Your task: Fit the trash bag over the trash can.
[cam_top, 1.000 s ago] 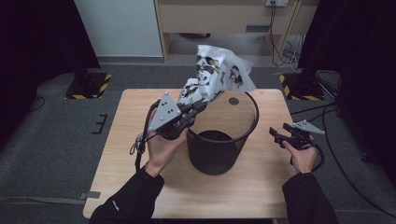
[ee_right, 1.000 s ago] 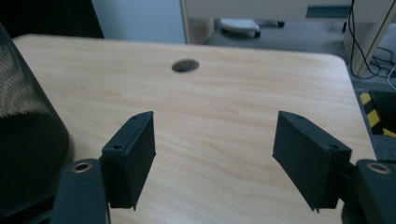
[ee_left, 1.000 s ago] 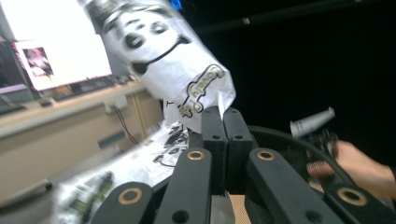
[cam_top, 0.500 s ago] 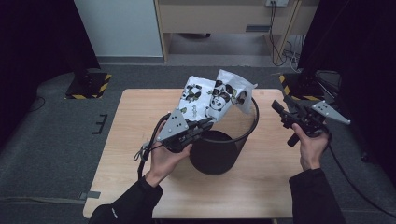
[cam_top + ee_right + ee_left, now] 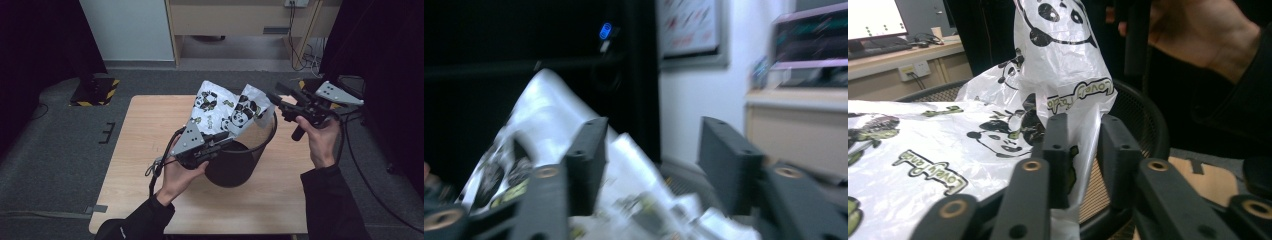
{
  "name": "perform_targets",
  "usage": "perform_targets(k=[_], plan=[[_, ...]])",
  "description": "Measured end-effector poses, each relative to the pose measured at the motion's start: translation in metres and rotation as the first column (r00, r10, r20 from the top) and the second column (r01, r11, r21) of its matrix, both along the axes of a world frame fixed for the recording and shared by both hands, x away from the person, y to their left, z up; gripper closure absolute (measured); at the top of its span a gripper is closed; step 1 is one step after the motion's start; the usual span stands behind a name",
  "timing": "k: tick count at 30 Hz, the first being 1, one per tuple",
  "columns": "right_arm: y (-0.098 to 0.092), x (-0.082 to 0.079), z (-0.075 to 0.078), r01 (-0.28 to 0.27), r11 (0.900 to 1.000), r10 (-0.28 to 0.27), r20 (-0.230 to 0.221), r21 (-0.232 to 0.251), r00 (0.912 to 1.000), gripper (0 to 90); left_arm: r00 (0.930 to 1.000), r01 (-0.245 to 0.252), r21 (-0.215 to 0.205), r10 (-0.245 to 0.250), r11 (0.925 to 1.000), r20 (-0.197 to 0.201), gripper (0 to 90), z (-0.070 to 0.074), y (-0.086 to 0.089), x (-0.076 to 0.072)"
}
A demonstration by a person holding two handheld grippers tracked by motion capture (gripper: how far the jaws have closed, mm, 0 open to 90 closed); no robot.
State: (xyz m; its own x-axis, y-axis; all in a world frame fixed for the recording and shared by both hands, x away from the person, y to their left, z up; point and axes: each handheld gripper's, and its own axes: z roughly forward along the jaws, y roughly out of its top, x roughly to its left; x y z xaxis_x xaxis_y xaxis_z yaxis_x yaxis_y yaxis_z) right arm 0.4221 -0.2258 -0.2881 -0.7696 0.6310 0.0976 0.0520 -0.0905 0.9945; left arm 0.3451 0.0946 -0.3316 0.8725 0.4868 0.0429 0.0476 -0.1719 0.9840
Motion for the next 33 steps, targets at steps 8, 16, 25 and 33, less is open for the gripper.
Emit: perform_targets(k=[8, 16, 25, 33], plan=[[0.003, 0.0, -0.015, -0.076, 0.989, 0.065, -0.091, -0.127, 0.9938, 61.9, 0.9956, -0.093, -0.147, 0.094, 0.9847, 0.0, 40.1, 0.017, 0.026, -0.009], [-0.003, 0.002, -0.011, -0.024, 0.995, 0.015, -0.093, -0.097, 0.9955, 50.5, 0.944, -0.326, -0.199, 0.307, 0.924, -0.12, 34.3, 0.003, 0.063, 0.007], [-0.007, 0.0, 0.029, 0.048, 0.999, -0.048, -0.02, -0.006, 0.9986, 42.2, 0.937, -0.336, -0.178, 0.309, 0.9249, -0.163, 37.8, -0.013, 0.06, 0.014], [0.033, 0.01, 0.058, 0.036, 0.999, -0.036, -0.003, 0.01, 0.9993, 34.8, 0.9335, -0.349, -0.169, 0.326, 0.9218, -0.149, 39.4, -0.014, 0.058, 0.013]])
